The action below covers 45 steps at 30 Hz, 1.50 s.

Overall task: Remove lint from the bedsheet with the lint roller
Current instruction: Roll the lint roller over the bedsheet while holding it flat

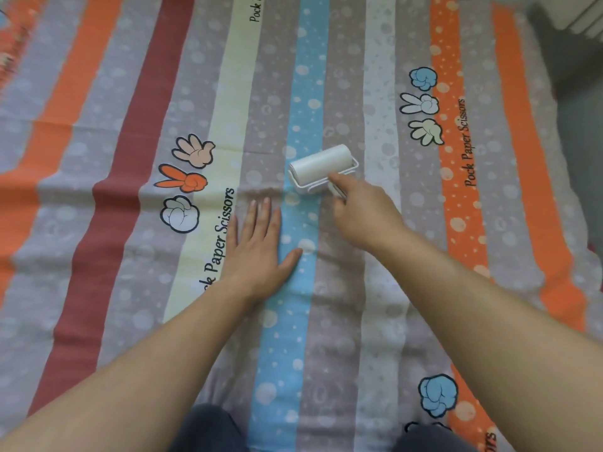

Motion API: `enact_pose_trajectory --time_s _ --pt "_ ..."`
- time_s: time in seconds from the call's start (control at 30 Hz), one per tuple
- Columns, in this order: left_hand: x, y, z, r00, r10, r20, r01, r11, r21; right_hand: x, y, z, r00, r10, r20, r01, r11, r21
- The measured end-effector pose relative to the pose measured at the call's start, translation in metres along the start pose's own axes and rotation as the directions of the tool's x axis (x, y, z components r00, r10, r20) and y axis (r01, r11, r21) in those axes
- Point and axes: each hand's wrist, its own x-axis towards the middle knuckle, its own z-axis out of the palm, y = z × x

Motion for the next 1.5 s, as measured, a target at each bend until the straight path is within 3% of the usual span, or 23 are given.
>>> enact_pose_trajectory --time_s 0.17,0.57,0.83,1.07,1.17,1.27,1.37,1.5 --pt "-0.001 -0.006 -0.002 0.999 0.044 0.013 -0.043 0.995 -0.091 -0.004 0.012 0.023 0.995 0.067 0.071 -0.061 0.995 -0.076" --pt "0.001 0.001 -0.002 0.998 -0.002 0.059 0.004 0.999 -0.037 -0.087 0.070 0.013 0.990 0.026 0.138 -0.004 0.987 -0.161" --pt "-0.005 0.009 -0.004 0.998 -0.058 0.024 0.058 0.998 -0.026 -0.156 0.105 -0.002 0.977 0.111 0.181 -0.054 0.954 -0.296" --pt "-0.028 0.007 -0.016 0.996 -0.012 0.091 0.016 0.999 -0.039 -0.181 0.110 -0.061 0.900 0.239 0.363 -0.106 0.931 -0.350" --pt "-0.031 -0.001 -0.031 0.995 0.099 -0.001 -0.099 0.995 0.002 -0.169 0.077 -0.089 0.939 0.207 0.274 -0.135 0.956 -0.260" --pt "-0.019 -0.014 -0.044 0.990 0.130 -0.059 -0.131 0.991 -0.026 -0.124 0.027 -0.070 0.993 0.059 0.100 -0.042 0.986 -0.158" --pt "-0.001 -0.034 -0.048 0.993 0.115 -0.004 -0.115 0.993 -0.030 -0.059 -0.019 -0.021 0.999 0.021 -0.044 -0.023 0.999 -0.049" --pt "0.010 -0.062 -0.041 0.991 0.115 0.068 -0.112 0.993 -0.048 0.002 -0.049 0.033 0.996 0.075 -0.045 -0.077 0.995 -0.060"
